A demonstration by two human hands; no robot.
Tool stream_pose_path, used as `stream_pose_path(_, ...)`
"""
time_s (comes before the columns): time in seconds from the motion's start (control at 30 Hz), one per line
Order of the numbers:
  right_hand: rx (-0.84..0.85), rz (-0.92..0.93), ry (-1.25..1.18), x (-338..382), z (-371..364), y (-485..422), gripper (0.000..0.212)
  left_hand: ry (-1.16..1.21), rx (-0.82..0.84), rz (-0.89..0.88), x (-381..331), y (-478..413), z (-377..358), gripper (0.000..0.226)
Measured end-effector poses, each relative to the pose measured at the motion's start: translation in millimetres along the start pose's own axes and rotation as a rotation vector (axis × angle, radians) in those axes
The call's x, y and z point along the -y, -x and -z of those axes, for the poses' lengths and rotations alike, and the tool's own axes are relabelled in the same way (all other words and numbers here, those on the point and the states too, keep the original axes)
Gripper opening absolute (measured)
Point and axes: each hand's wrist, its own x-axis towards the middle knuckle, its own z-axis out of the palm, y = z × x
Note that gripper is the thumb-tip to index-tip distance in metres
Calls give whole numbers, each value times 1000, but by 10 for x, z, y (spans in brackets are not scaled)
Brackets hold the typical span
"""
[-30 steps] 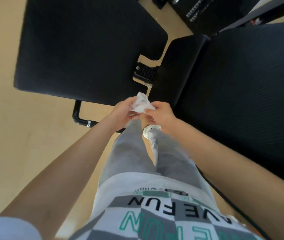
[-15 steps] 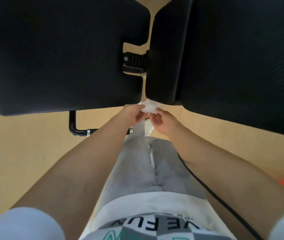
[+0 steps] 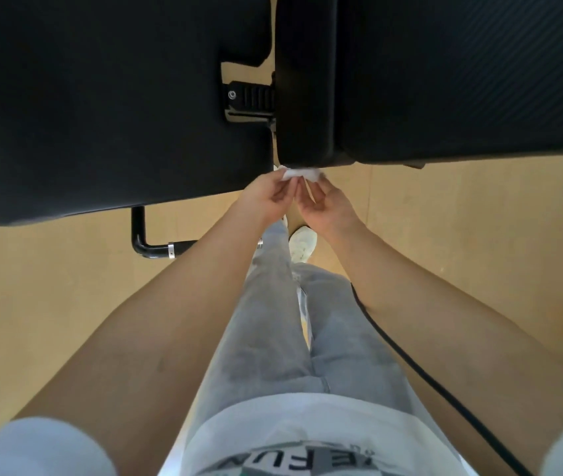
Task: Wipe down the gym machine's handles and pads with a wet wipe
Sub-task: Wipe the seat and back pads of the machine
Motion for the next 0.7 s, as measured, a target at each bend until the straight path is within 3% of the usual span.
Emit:
stream_pose_path(0.13, 69, 19, -25, 14, -11, 162, 11, -31, 2, -76, 50, 225, -72, 30)
stream_pose_path(0.37, 121, 31, -114, 114, 18, 505, 10, -127, 4, -192, 188, 532, -255, 37)
stream_pose_path(0.7, 129, 105, -111, 436, 3, 1076, 8, -219, -15, -322, 512, 1040, -545, 21)
